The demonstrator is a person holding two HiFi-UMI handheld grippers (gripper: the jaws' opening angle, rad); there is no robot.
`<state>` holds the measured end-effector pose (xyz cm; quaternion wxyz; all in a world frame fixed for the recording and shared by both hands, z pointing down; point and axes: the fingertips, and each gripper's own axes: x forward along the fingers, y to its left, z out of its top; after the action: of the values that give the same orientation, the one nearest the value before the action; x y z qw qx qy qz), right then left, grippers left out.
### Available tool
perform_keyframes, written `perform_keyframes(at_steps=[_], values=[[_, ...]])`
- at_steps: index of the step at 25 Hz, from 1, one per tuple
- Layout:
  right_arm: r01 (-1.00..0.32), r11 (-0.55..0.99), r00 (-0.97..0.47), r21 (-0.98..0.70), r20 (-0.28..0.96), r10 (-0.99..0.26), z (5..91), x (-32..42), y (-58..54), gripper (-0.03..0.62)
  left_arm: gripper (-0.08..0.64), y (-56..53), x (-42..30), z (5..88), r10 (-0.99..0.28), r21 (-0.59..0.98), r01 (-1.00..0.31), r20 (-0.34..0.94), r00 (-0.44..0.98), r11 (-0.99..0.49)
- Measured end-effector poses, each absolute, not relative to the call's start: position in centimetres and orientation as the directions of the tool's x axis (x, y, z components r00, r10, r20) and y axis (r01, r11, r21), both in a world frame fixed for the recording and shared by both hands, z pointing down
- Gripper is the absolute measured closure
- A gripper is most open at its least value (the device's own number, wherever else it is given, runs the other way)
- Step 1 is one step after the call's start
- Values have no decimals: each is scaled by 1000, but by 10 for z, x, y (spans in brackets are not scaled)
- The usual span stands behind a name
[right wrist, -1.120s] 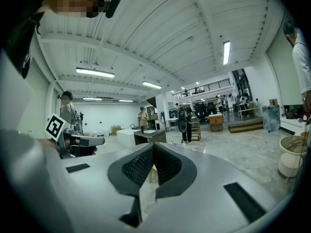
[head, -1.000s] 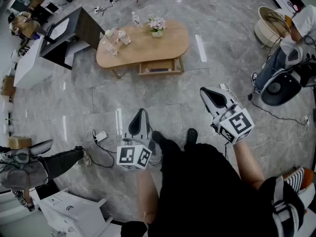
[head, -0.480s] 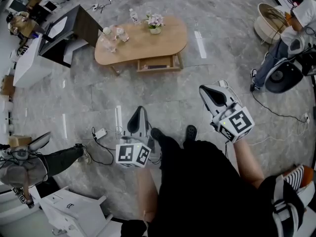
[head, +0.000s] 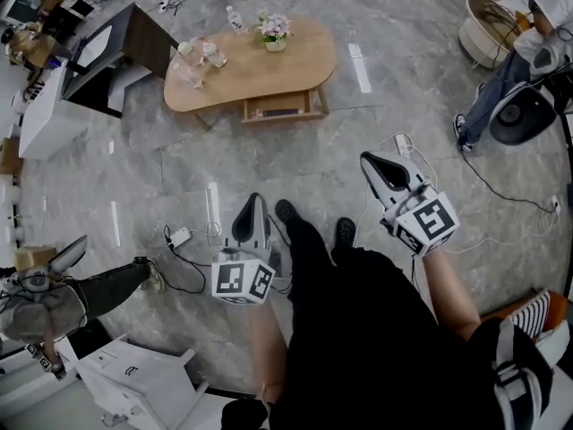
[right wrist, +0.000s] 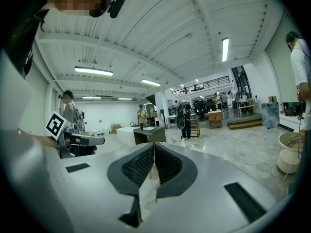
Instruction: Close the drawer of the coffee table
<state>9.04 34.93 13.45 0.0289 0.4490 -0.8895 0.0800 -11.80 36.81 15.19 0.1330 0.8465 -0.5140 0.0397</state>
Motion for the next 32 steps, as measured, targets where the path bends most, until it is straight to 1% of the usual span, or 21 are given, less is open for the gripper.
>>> perform_keyframes(at_steps=[9, 13, 18, 24, 29, 32], values=[[-813, 572, -581, -108, 206, -787, 165, 55, 299, 578, 548, 309, -150, 190, -841, 257, -865, 236, 488, -430], [-825, 559, -561, -80, 226, -796, 159, 42, 259, 578, 548, 258, -161, 185, -837, 293, -847, 203, 508, -443], [-846, 532, -524, -27, 222, -822, 151, 26, 201, 578, 548, 193, -172, 178, -814, 301, -812, 158, 559, -499], [-884, 467, -455, 17, 198, -868, 156, 22, 164, 578, 548, 139, -175, 192, -785, 323, -783, 159, 598, -531], [-885, 465, -437, 40, 277, -856, 186, 25, 148, 578, 548, 116, -176, 212, -781, 360, -781, 188, 596, -510], [-868, 495, -457, 38, 329, -827, 206, 25, 137, 578, 548, 106, -175, 226, -789, 379, -793, 211, 577, -478]])
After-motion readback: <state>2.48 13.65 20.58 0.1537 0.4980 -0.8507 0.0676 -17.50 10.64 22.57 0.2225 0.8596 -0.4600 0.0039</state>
